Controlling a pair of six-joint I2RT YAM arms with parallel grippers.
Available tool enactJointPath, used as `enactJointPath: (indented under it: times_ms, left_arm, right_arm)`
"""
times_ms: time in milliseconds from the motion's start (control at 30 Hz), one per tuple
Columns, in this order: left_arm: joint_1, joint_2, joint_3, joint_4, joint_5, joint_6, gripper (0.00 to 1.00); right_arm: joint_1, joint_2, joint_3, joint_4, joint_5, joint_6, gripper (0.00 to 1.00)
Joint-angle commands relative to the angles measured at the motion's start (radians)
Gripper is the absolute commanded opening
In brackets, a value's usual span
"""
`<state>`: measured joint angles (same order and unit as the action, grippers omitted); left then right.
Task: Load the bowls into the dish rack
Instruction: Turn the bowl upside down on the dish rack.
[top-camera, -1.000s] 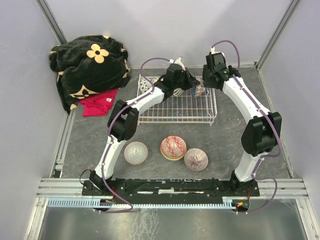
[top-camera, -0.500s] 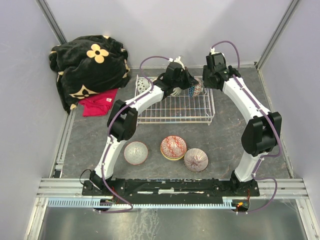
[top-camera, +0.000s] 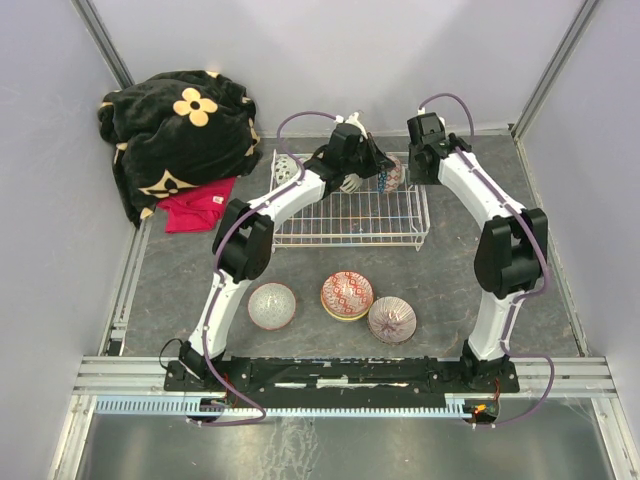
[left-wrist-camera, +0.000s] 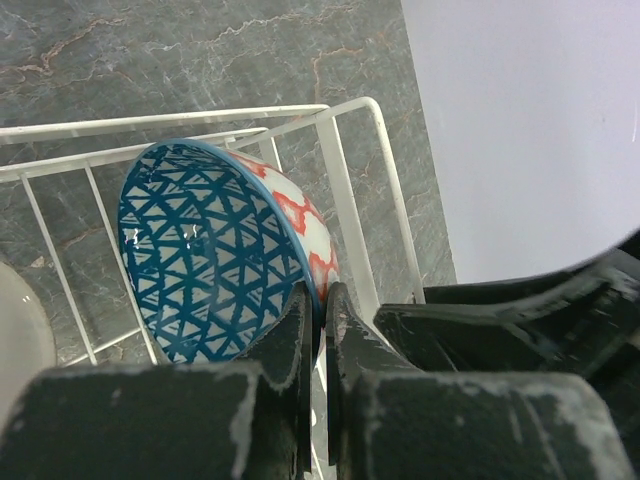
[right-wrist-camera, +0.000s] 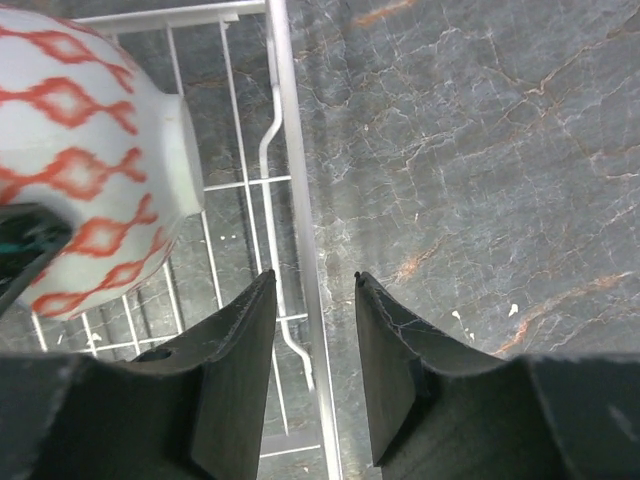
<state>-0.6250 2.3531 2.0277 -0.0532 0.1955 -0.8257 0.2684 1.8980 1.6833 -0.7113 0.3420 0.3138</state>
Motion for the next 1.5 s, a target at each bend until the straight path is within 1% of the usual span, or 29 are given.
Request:
enactJointPath:
  times_ms: [0,67,133,367,567,667,700,800,1000,1167,1233,1333,1467]
  left_arm:
    - [0.068,-0.037,-0.035,-0.185,-0.127,0.119,0.06]
    - [0.073,-0.065,-0.042,-0.2,-0.14,0.128,0.06]
    - [0.077,-0.079,-0.054,-0.213,-0.153,0.136,0.07]
    - [0.087,-0.1,-0.063,-0.264,-0.189,0.168,0.08]
    - [0.101,-0.134,-0.114,-0.268,-0.212,0.183,0.12]
    - [0.108,-0.145,-0.119,-0.284,-0.233,0.196,0.16]
    - [0.109,-0.148,-0.119,-0.289,-0.236,0.199,0.17]
    - [0.116,-0.154,-0.125,-0.299,-0.242,0.201,0.21]
    - [0.124,-0.172,-0.14,-0.317,-0.265,0.2,0.24]
    - [0.128,-0.199,-0.138,-0.335,-0.292,0.208,0.34]
    - [0.129,-0.203,-0.125,-0.346,-0.299,0.212,0.35]
    - [0.131,-0.217,-0.111,-0.347,-0.286,0.214,0.36]
    - [0.13,-0.238,-0.095,-0.312,-0.215,0.206,0.36]
  right_arm:
    - [-0.027,0.045,0.073,-0.039,0.009,-0.012,0.41]
    - [-0.036,0.049,0.073,-0.043,-0.004,-0.008,0.32]
    - [-0.038,0.047,0.073,-0.042,-0.013,-0.003,0.27]
    - [-0.04,0.048,0.078,-0.046,-0.027,0.0,0.27]
    - [-0.044,0.05,0.079,-0.051,-0.025,0.002,0.27]
    - [-0.048,0.052,0.078,-0.054,-0.027,0.005,0.21]
    - [-0.049,0.05,0.077,-0.054,-0.028,0.006,0.21]
    - [-0.051,0.05,0.075,-0.054,-0.032,0.008,0.21]
    - [-0.057,0.049,0.074,-0.052,-0.041,0.009,0.21]
    - [-0.061,0.046,0.073,-0.051,-0.054,0.011,0.21]
    - [-0.06,0.047,0.072,-0.051,-0.059,0.013,0.21]
    - [-0.061,0.044,0.069,-0.049,-0.061,0.014,0.21]
    - [-0.061,0.043,0.067,-0.05,-0.065,0.014,0.21]
